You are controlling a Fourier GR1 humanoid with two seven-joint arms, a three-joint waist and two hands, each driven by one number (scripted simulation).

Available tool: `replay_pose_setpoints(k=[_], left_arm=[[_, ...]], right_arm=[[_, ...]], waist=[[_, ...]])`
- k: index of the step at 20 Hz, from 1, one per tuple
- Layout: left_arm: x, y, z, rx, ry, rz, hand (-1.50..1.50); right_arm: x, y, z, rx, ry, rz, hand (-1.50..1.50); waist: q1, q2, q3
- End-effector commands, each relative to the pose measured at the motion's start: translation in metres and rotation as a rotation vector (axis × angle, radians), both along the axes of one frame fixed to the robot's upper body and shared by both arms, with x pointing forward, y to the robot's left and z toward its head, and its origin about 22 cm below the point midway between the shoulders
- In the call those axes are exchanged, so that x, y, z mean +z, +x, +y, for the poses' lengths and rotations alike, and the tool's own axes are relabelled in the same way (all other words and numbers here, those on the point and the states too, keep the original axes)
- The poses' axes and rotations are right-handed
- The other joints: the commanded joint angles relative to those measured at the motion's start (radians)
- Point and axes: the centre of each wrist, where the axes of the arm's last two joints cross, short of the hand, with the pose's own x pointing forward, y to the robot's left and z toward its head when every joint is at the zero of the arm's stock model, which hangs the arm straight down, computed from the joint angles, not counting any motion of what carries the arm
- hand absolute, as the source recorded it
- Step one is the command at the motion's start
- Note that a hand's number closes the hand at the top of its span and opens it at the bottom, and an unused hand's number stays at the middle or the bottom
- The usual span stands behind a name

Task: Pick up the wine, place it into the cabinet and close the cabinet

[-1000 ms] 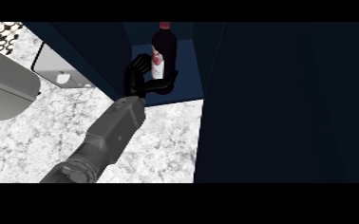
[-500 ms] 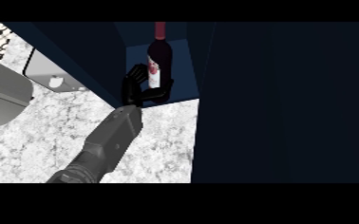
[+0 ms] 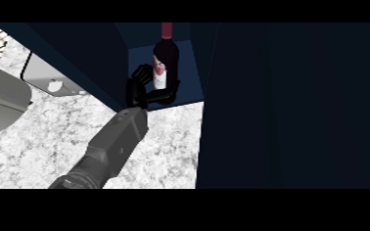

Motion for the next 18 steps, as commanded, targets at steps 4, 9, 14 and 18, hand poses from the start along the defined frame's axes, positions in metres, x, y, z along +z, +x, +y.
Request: replay_pose_setpoints(k=[4, 9, 14, 18], left_arm=[[0.029, 0.021, -0.015, -0.018, 0.009, -0.024, 1.50], [0.049, 0.032, -0.025, 0.015, 0.015, -0.054, 1.50], [0.066, 0.042, -0.032, 0.044, 0.041, -0.039, 1.50], [0.079, 0.049, -0.038, 0.020, 0.034, -0.034, 1.50]], right_arm=[[-0.003, 0.003, -0.005, -0.002, 0.019, 0.010, -1.50], [-0.004, 0.006, -0.005, 0.008, -0.002, 0.003, -1.50], [-0.003, -0.002, -0.007, -0.003, 0.009, -0.002, -1.50], [-0.001, 0.001, -0.011, -0.022, 0.025, 0.000, -1.50]], waist=[[0.019, 0.001, 0.002], [0.001, 0.007, 0.002], [0.004, 0.005, 0.003], [0.022, 0.004, 0.003]])
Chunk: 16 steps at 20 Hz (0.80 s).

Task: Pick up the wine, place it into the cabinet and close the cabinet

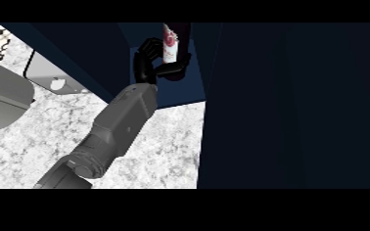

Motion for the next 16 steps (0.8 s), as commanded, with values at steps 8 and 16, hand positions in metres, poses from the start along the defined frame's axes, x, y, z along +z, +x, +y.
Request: replay_pose_setpoints(k=[8, 16], left_arm=[[0.014, 0.008, -0.004, 0.011, -0.037, 0.048, 1.50], [0.035, 0.023, 0.019, 0.083, 0.131, 0.042, 1.50]], right_arm=[[-0.005, 0.000, -0.005, -0.016, -0.012, -0.007, -1.50], [-0.008, -0.013, -0.007, -0.001, -0.013, -0.004, -1.50]], waist=[[0.029, 0.009, 0.000], [0.006, 0.010, 0.003]])
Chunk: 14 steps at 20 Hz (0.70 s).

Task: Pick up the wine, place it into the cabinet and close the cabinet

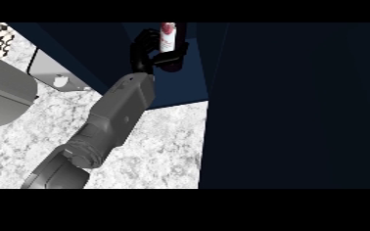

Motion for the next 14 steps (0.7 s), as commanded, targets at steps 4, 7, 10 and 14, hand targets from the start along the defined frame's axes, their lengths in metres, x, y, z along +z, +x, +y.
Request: replay_pose_setpoints(k=[4, 7, 10, 14], left_arm=[[-0.002, 0.002, 0.021, 0.067, 0.295, -0.019, 1.50], [0.002, 0.005, 0.033, 0.087, 0.332, -0.031, 1.50], [-0.008, 0.001, 0.040, 0.137, 0.418, -0.003, 1.50], [-0.017, -0.004, 0.042, 0.157, 0.425, 0.044, 1.50]], right_arm=[[0.000, -0.005, -0.002, 0.022, 0.008, -0.016, -1.50], [-0.001, -0.002, 0.001, 0.026, 0.006, -0.018, -1.50], [0.002, -0.005, -0.001, 0.023, 0.003, -0.034, -1.50], [0.002, -0.004, 0.000, 0.029, 0.000, -0.022, -1.50]], waist=[[-0.013, 0.009, 0.002], [-0.011, 0.017, 0.000], [-0.018, 0.016, 0.000], [-0.008, 0.011, -0.002]])
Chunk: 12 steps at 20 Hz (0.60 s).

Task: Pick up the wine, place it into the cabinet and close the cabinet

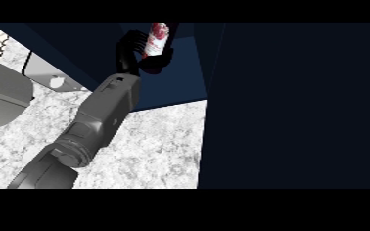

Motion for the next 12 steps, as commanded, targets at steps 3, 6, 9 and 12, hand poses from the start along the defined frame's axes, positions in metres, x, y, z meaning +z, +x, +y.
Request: replay_pose_setpoints(k=[3, 6, 9, 12], left_arm=[[-0.004, -0.001, 0.016, 0.054, 0.080, 0.026, 1.50], [-0.010, -0.004, 0.026, 0.010, 0.085, 0.048, -1.50], [-0.005, -0.001, 0.029, 0.005, 0.054, 0.044, -1.50], [-0.011, -0.005, 0.028, 0.018, 0.052, 0.079, -1.50]], right_arm=[[0.002, 0.001, 0.001, 0.025, -0.004, 0.001, -1.50], [0.000, -0.005, 0.001, 0.033, -0.003, -0.012, -1.50], [0.000, -0.005, 0.002, 0.037, -0.019, -0.009, -1.50], [0.000, -0.004, 0.000, 0.012, 0.002, -0.016, -1.50]], waist=[[0.000, 0.008, -0.002], [-0.008, 0.010, -0.003], [-0.007, 0.008, -0.004], [-0.004, 0.006, -0.003]])
